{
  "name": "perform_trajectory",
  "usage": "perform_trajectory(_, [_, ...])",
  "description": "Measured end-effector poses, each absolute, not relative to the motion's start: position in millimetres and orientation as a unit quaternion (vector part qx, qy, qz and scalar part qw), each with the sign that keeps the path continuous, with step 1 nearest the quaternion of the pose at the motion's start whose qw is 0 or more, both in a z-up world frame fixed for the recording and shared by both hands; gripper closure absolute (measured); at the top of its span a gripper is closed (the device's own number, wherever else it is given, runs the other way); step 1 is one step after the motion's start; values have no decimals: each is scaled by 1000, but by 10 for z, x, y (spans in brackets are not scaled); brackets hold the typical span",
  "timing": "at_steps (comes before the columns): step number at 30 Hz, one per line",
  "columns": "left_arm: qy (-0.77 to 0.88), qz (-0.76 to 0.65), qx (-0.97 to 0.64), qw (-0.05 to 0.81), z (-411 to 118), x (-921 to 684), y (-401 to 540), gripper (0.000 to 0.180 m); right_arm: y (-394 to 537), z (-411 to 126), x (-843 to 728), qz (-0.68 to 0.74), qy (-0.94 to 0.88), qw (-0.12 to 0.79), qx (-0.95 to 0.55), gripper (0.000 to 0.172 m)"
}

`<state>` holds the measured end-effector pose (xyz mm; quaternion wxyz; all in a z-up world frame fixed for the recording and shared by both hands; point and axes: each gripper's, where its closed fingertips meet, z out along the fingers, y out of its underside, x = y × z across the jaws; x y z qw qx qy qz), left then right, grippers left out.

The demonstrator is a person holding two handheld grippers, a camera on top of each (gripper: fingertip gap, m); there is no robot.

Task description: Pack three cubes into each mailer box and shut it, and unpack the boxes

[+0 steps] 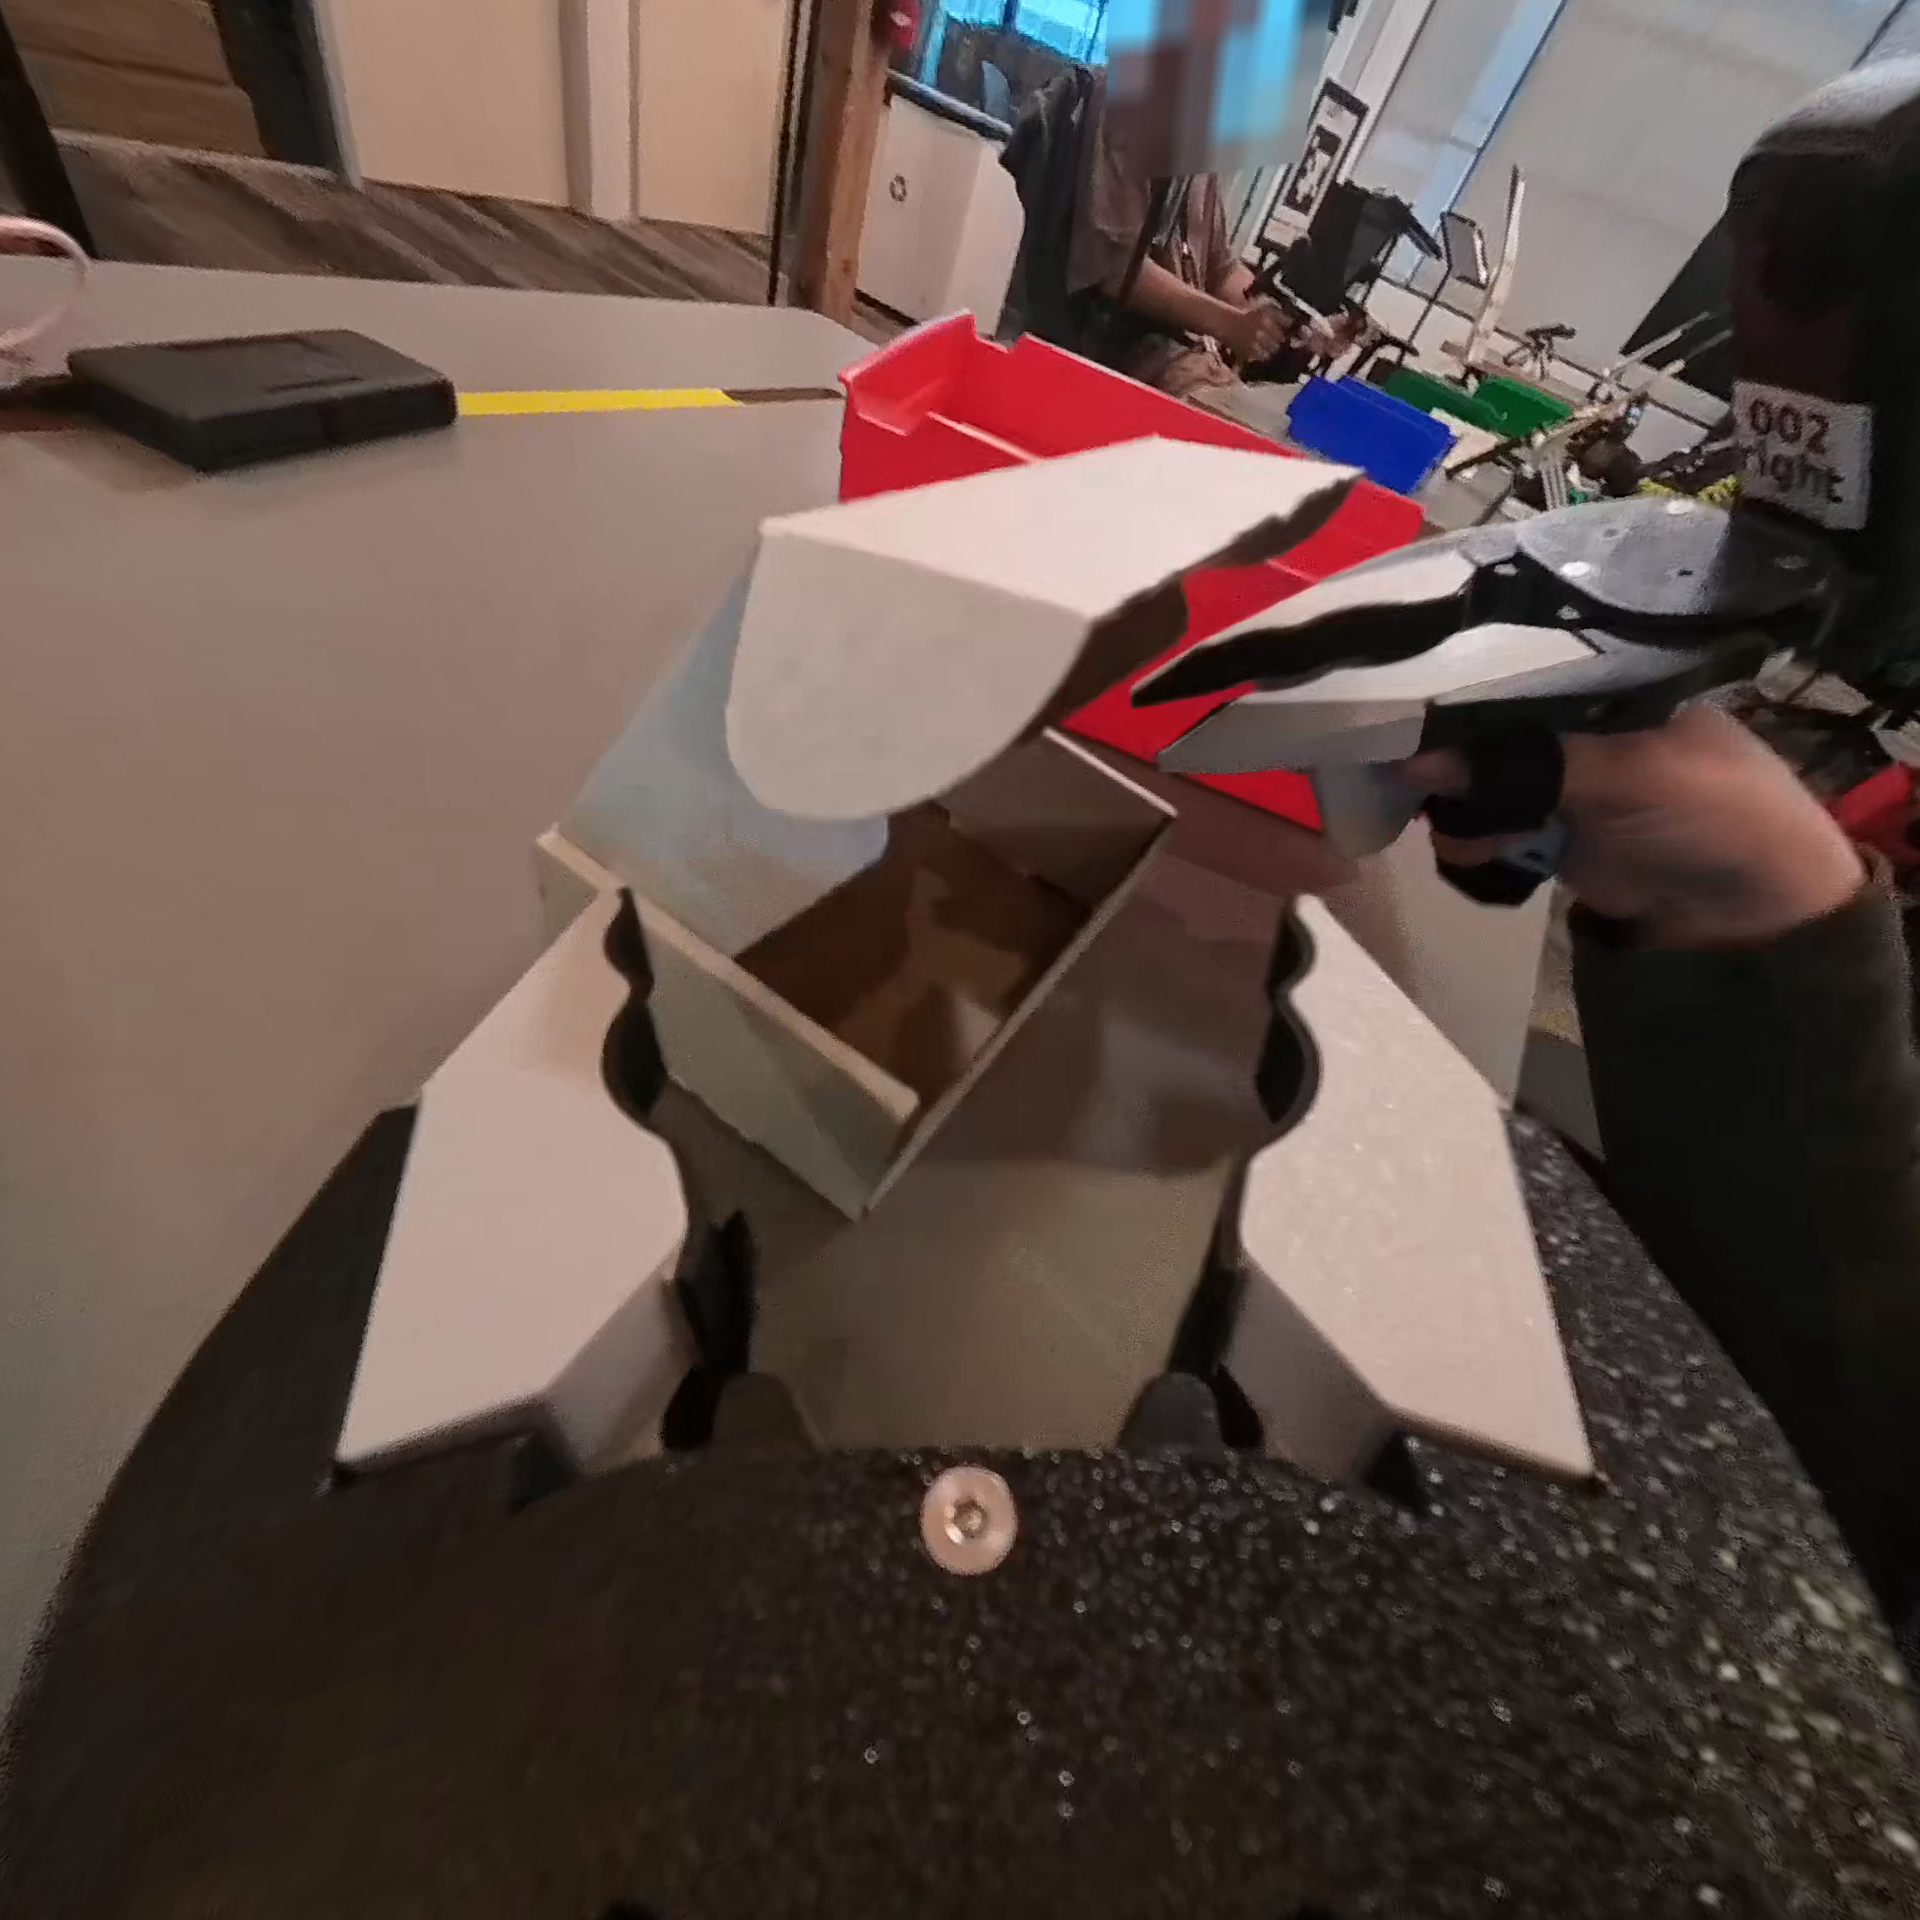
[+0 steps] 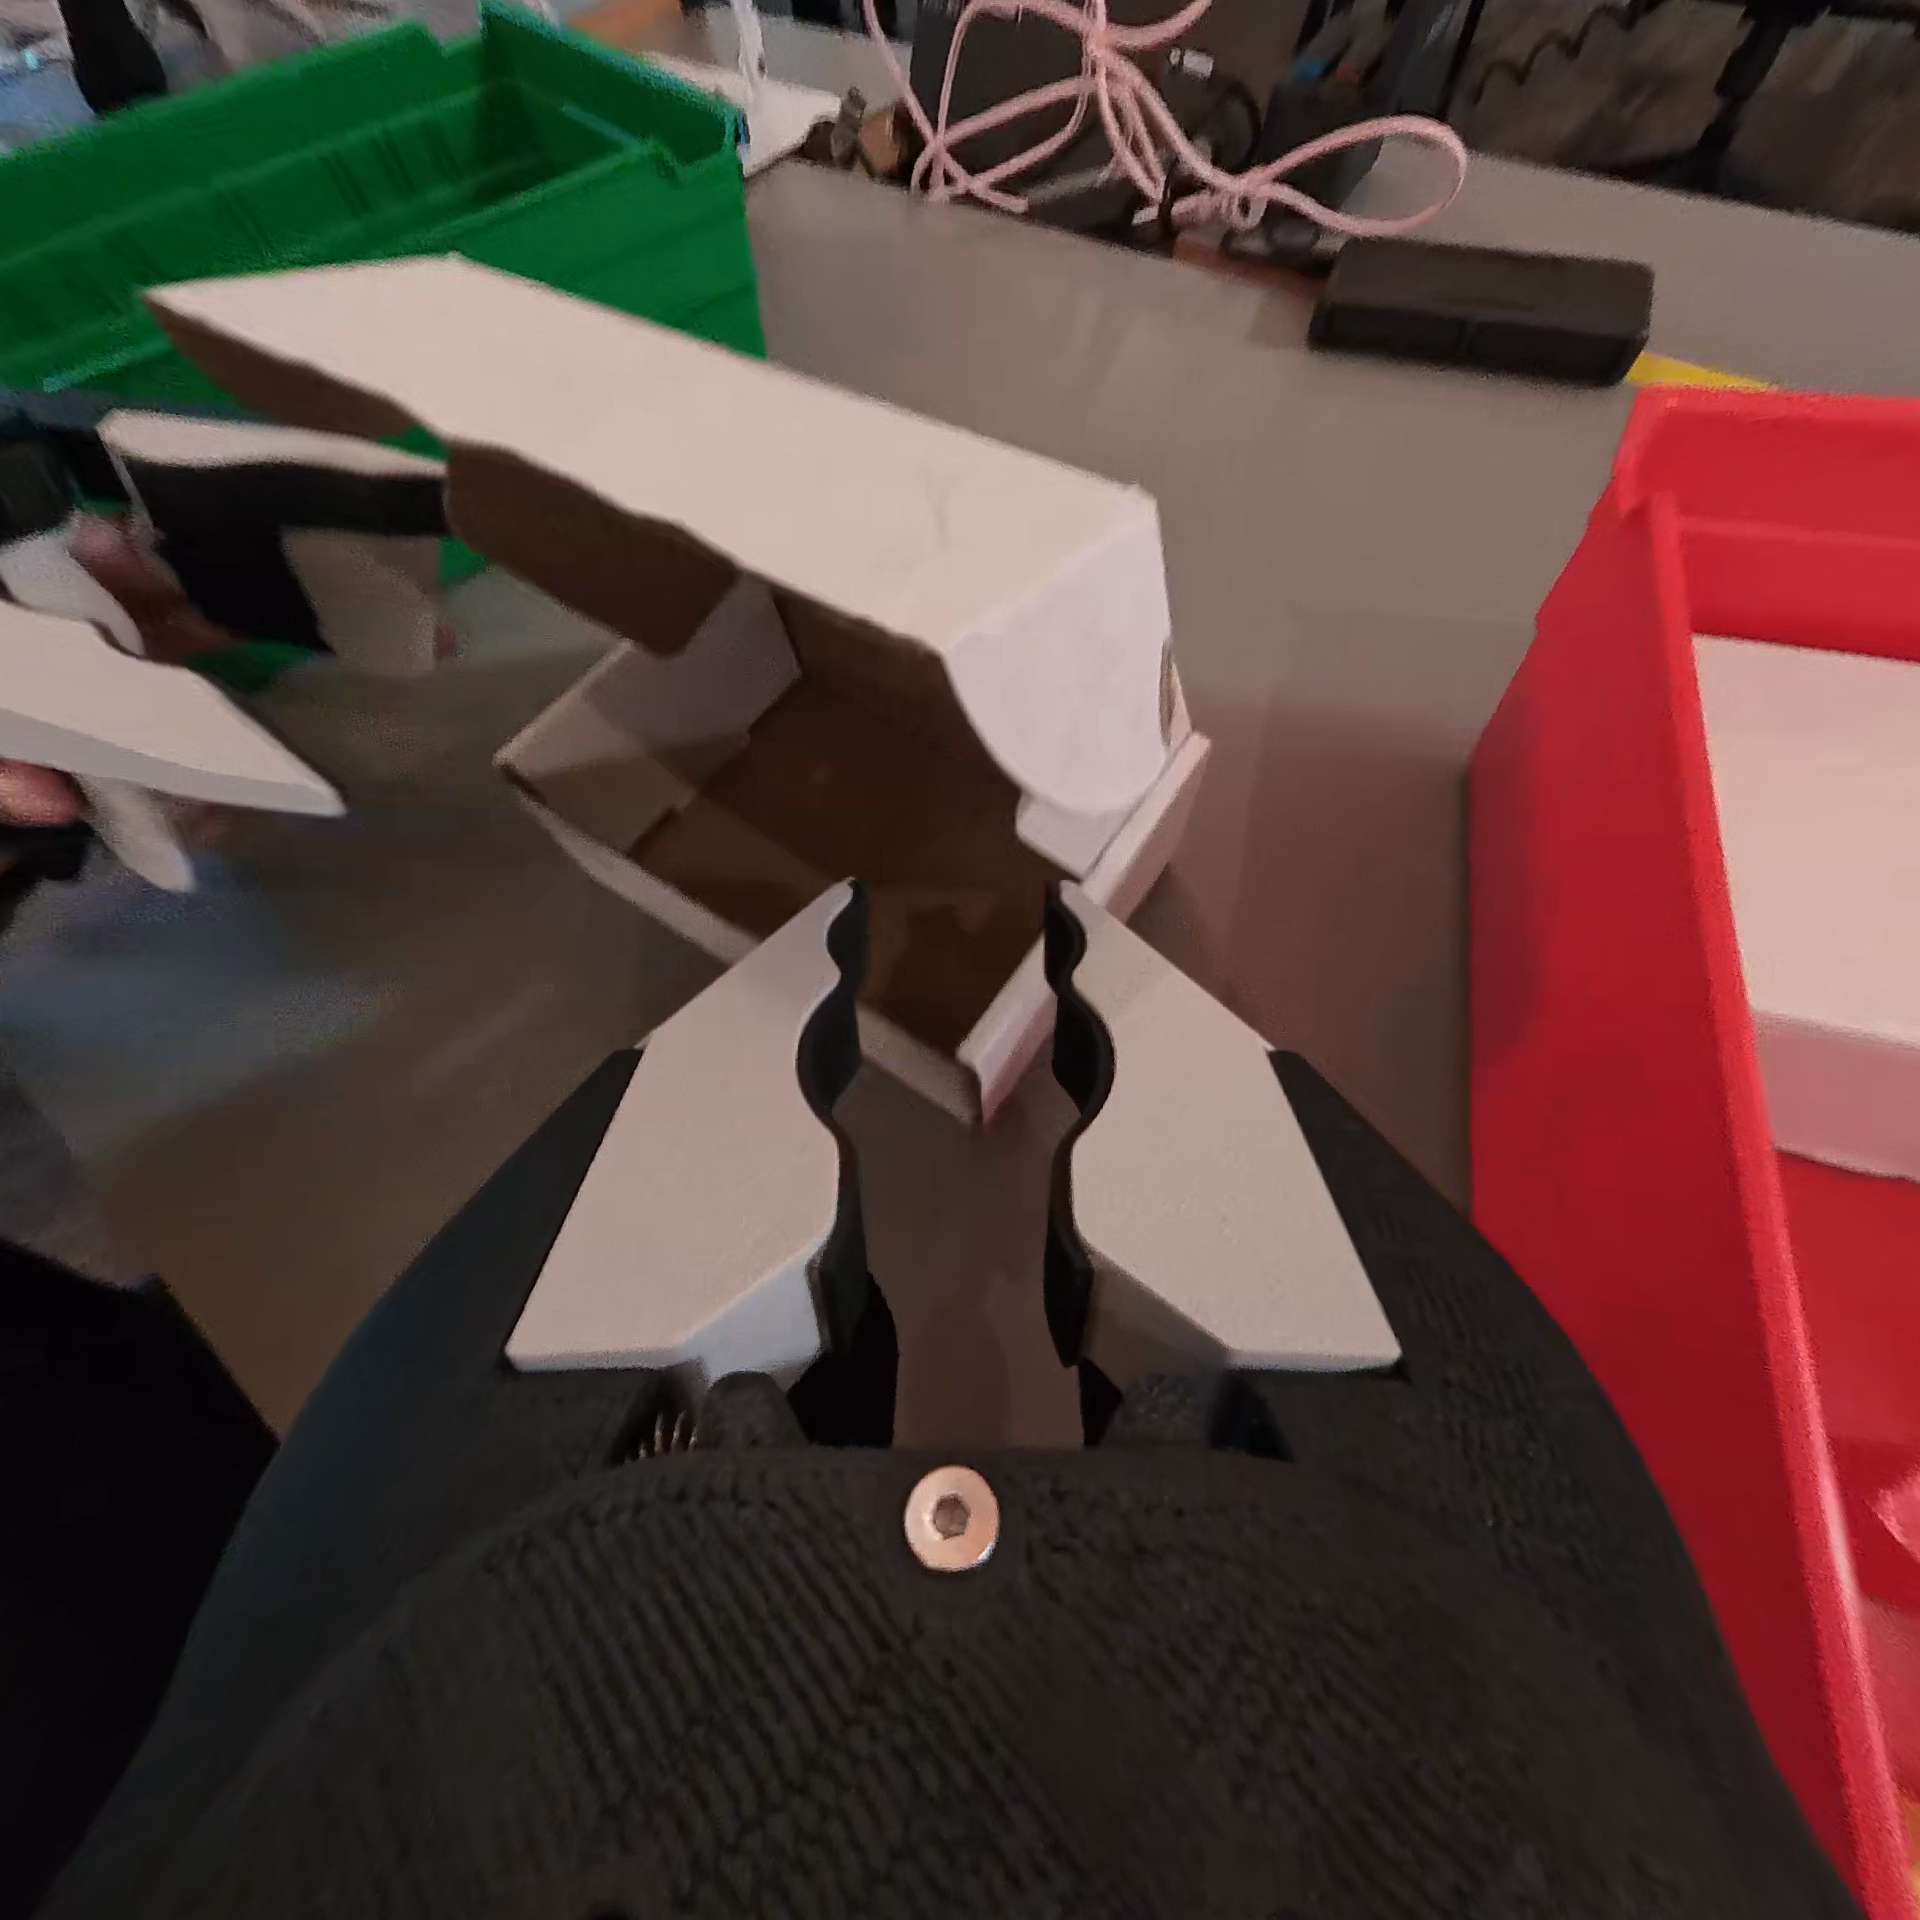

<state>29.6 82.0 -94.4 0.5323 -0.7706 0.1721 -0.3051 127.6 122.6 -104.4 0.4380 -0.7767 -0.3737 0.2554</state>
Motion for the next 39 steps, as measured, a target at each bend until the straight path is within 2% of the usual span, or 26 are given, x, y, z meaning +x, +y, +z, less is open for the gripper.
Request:
perform_trajectory(1, [178,-302,-774,528,-940,255,758,58,1187,-1040,1352,245,-378,435,-780,139])
perform_trajectory(4, [173,-277,-769,550,-774,25,625,58,1102,-813,1617,222,-371,460,-775,138])
perform_trajectory(6, [147,-280,-743,590,-507,-122,596,68,1101,-531,1726,221,-353,505,-756,139])
perform_trajectory(9, [92,-295,-681,664,-63,-283,651,96,1195,-68,1741,205,-334,597,-700,139])
perform_trajectory(12, [99,-274,-645,706,161,-271,747,129,1328,251,1631,182,-316,666,-651,144])
perform_trajectory(15, [109,-240,-631,730,292,-200,867,153,1382,328,1362,214,-322,673,-631,150])
perform_trajectory(17, [125,-204,-642,728,282,-137,975,162,1493,202,1257,191,-336,652,-652,150])
perform_trajectory(24, [184,-187,-716,646,-140,128,1150,169,1489,-362,1072,199,-390,537,-722,157])
perform_trajectory(29, [190,-209,-753,594,-546,201,1086,171,1339,-554,1124,235,-383,510,-733,158])
perform_trajectory(31, [190,-205,-764,581,-692,229,1073,180,1287,-678,1159,231,-386,496,-742,158])
perform_trajectory(39, [227,-152,-813,515,-1248,338,1023,180,1206,-1217,1229,240,-371,453,-774,159])
